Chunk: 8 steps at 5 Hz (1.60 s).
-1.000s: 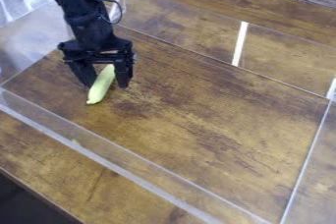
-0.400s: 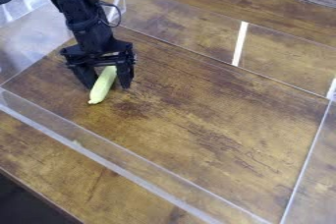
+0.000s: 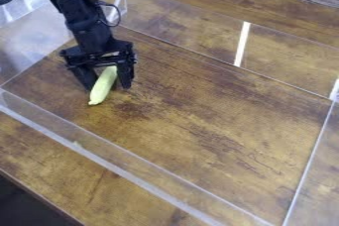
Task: Move the green spoon to the right
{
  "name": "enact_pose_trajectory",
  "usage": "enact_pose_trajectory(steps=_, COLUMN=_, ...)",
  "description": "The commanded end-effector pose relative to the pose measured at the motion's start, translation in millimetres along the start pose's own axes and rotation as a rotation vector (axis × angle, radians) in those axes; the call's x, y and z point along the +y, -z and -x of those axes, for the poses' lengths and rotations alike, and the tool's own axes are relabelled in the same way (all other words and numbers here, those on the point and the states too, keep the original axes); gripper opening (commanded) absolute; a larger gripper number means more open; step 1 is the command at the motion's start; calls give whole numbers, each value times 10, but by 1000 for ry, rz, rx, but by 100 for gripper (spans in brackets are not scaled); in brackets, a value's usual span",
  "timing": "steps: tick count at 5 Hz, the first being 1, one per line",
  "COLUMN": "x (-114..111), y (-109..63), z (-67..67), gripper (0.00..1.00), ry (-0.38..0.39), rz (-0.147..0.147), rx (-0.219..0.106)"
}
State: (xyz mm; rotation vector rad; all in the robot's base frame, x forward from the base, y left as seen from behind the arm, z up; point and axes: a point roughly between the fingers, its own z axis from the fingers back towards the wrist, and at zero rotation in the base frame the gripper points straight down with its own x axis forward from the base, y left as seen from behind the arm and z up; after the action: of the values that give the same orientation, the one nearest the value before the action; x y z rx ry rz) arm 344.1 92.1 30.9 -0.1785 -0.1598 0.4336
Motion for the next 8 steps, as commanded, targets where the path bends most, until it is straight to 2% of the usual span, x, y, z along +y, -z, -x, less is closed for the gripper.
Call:
enact_pose_trajectory(steps=1, x=46, y=-150, z=-119, gripper=100, ry=-23, rz=8, rx=-47)
enact_pose_trajectory(steps=5, x=74, y=-152, z=-147, gripper=100, ry=-55, rz=24, rx=-22)
enact_pose_trajectory(steps=6, x=63, y=-148, z=-156, gripper=0, ry=-54, rz=16, rx=-23)
enact_pose_trajectory(steps=7, x=30, y=-164, z=-155, gripper=0, ry=-47, rz=3, rx=-27)
enact_pose_trajectory(steps=8, x=-137, y=-337, z=-150, gripper=0, ry=1, rz=-19, rx=-50)
